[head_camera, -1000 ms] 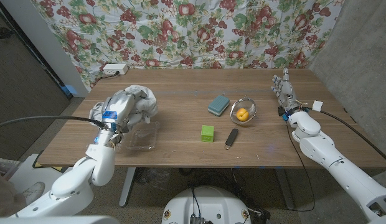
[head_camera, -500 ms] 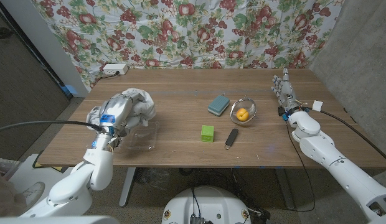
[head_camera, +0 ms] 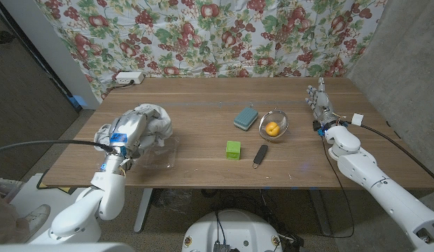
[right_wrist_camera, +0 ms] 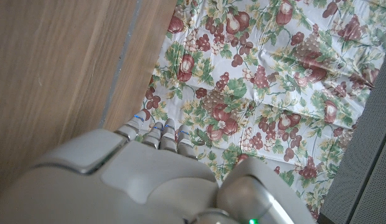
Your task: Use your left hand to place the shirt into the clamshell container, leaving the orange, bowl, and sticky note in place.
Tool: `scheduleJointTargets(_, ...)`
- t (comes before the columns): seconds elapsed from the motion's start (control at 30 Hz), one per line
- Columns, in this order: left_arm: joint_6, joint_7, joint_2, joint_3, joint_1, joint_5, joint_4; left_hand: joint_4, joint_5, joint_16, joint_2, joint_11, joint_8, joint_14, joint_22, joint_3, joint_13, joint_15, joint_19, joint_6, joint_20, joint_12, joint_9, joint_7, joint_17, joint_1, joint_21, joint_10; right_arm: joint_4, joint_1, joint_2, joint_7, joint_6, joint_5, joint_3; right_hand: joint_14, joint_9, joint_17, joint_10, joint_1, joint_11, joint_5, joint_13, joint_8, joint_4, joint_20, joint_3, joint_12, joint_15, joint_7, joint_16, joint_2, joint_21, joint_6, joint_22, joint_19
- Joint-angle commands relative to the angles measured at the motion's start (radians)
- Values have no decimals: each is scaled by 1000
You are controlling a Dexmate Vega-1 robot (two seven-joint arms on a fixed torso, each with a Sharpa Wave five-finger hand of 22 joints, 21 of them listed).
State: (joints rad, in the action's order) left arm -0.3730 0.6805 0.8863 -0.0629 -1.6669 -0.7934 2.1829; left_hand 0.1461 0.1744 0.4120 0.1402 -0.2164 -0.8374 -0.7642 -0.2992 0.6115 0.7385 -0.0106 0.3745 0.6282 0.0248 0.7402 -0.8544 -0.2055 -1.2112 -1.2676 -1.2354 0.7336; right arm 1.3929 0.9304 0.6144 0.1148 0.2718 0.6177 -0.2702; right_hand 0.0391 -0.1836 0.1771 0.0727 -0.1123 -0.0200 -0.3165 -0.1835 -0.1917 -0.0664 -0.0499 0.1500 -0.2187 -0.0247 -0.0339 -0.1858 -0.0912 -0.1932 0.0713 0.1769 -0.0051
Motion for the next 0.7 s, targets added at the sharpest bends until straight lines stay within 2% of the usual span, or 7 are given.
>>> scheduleJointTargets(0.03,-7,-21,-14,18,-29,-5,0,24,8,10,-78,8,-8,-124,2,134,347,-225,-21,-1,148,25,0,1,-2,-60,-6,27,4,4,5,1,-5,0,2,4,-2,1,3,4,-2,-1,-4,1,4,1,-1,1,-5,-3,3,0,-3,4,2,-1)
scheduleJointTargets(0.33,2,-37,-23,14,-18,13,-14,24,8,13,-80,8,-9,-123,8,132,346,-225,-23,7,147,28,6,6,-2,-60,-8,26,11,4,7,7,-15,2,5,5,-2,1,2,4,0,-1,-4,1,4,1,-1,2,-5,-2,3,0,-3,3,2,-1)
scheduleJointTargets(0.7,-6,-43,-33,-27,22,26,-38,24,8,15,-82,8,-10,-119,13,128,347,-225,-29,6,148,32,7,4,-1,-60,-11,26,18,7,11,14,-20,0,7,5,-2,1,4,4,-2,-2,-4,1,4,1,-1,1,-4,-2,3,0,-3,4,2,-2)
